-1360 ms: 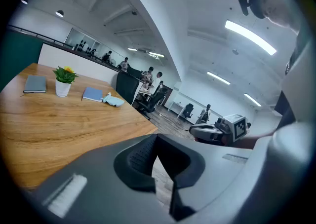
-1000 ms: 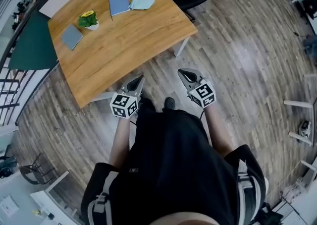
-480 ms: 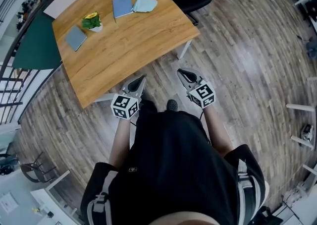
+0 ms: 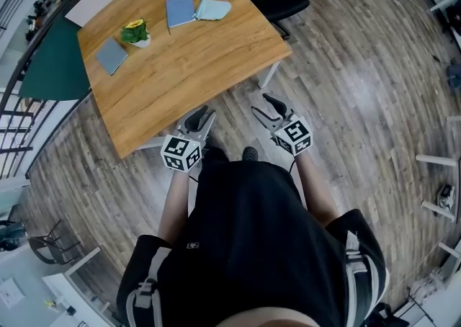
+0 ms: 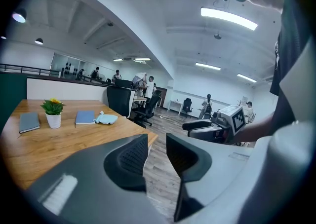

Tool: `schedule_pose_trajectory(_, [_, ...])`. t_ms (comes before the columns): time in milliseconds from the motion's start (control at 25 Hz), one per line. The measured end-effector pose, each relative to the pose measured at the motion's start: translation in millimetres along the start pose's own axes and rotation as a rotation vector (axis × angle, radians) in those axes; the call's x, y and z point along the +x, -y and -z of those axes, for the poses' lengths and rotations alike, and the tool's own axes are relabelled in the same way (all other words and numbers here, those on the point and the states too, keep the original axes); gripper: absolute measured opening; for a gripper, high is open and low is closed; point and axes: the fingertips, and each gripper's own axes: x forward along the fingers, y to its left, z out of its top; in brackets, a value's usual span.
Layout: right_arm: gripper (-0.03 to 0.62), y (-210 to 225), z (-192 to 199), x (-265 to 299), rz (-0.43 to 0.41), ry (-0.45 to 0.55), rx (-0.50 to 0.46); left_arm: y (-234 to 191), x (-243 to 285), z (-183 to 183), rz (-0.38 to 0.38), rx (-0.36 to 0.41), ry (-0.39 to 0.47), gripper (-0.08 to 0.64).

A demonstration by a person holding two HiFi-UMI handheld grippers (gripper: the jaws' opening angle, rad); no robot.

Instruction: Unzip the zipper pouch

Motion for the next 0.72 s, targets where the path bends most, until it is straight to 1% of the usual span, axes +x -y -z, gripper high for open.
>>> schedule_pose_trajectory(320, [0.273, 0, 3, -1, -0.014, 0.006, -0.005, 4, 0, 0, 0.003, 0.002, 0.012, 0.179])
schedule_pose_trajectory(480, [0.331, 1, 1, -3, -0.015, 0.019, 0.009, 6, -1, 2, 0.001, -0.002, 0.005, 0.209])
schedule_pose_trajectory(720, [0.335, 2, 7, -11, -0.01, 0.02, 0.018, 15, -1, 2, 0.006, 0.001, 0.005, 0.219])
